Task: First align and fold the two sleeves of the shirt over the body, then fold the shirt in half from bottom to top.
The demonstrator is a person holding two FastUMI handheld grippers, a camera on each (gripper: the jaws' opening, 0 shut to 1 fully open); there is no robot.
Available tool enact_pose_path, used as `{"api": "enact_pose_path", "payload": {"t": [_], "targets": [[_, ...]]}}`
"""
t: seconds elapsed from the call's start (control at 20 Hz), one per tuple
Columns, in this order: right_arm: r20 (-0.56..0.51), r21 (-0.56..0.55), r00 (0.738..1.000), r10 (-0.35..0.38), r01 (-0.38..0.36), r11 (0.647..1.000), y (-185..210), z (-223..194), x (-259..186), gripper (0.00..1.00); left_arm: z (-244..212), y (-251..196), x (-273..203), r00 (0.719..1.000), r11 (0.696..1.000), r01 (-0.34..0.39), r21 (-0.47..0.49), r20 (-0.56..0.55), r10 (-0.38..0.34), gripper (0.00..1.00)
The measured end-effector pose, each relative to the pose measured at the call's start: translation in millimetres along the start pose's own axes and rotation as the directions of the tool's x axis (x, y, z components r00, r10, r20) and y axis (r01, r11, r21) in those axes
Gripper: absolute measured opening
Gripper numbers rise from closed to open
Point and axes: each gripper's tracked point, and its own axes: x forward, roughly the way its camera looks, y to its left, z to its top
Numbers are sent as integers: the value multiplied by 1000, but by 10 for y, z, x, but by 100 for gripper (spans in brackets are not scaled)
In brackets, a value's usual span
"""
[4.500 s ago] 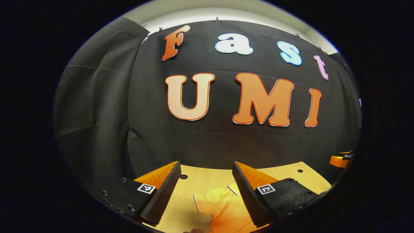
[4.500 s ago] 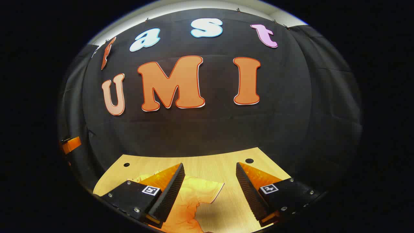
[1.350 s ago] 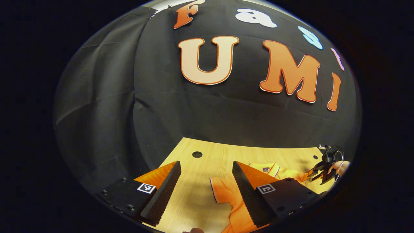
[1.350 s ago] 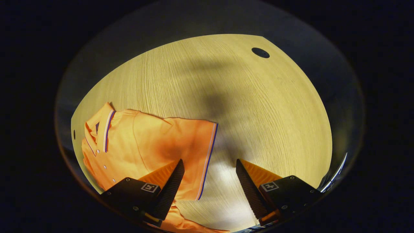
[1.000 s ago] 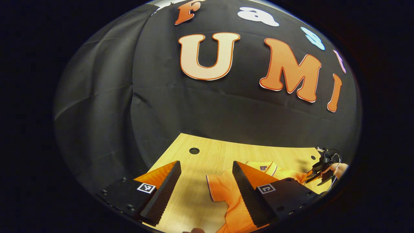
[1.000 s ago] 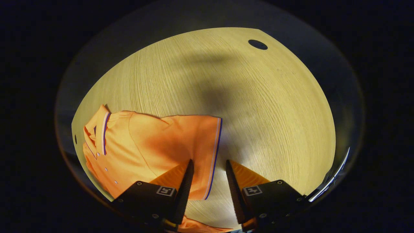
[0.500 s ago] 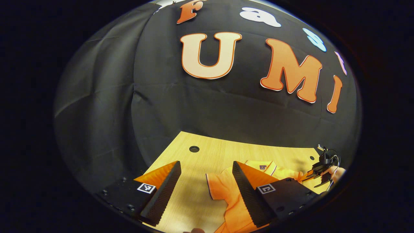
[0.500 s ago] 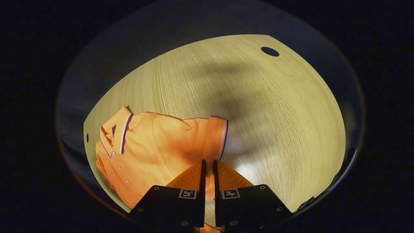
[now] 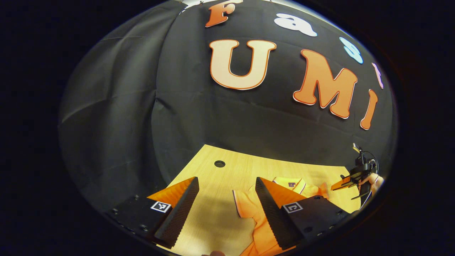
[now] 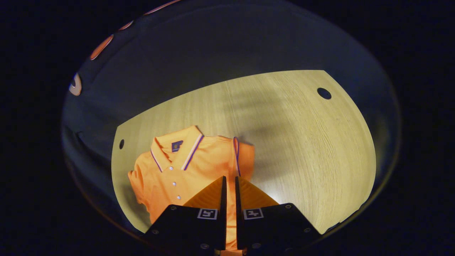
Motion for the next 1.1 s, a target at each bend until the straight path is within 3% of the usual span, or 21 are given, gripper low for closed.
{"api": "enact_pose_path", "payload": {"t": [0.25, 0.4, 0.45, 0.55, 0.65, 0.8, 0.85, 1.0, 1.1], "targets": [[9, -61, 1000, 20, -20, 998, 428, -55, 23, 9, -13, 336, -54, 1000, 1000, -15, -22, -2, 15, 98], [8, -84, 990, -143, 143, 986, 54, -102, 163, 10, -6, 459, -63, 1000, 1000, -20, -15, -1, 20, 98], [-9, -90, 991, -134, 133, 987, 76, -145, 226, 14, -31, 486, -52, 1000, 1000, -21, -12, -3, 21, 98], [-35, -125, 988, -148, 143, 982, 19, -199, 357, 47, -81, 487, -27, 1000, 1000, -18, -12, -18, 17, 98], [-61, -143, 982, -181, 171, 975, -54, -243, 497, 60, -117, 448, -9, 999, 1000, -13, -10, -30, 13, 98], [-88, -155, 968, -234, 219, 963, -181, -289, 694, 63, -132, 435, 6, 999, 1000, -17, 17, -36, 17, 98], [-85, -164, 964, -252, 236, 958, -233, -288, 732, 69, -136, 453, 7, 999, 999, -23, 27, -38, 24, 98], [-141, -168, 962, -232, 208, 964, -204, -396, 811, 60, -127, 443, 8, 999, 999, -28, 26, -42, 29, 98], [-139, -176, 960, -242, 216, 960, -228, -403, 867, 47, -152, 440, 5, 998, 999, -35, 26, -49, 36, 98]]}}
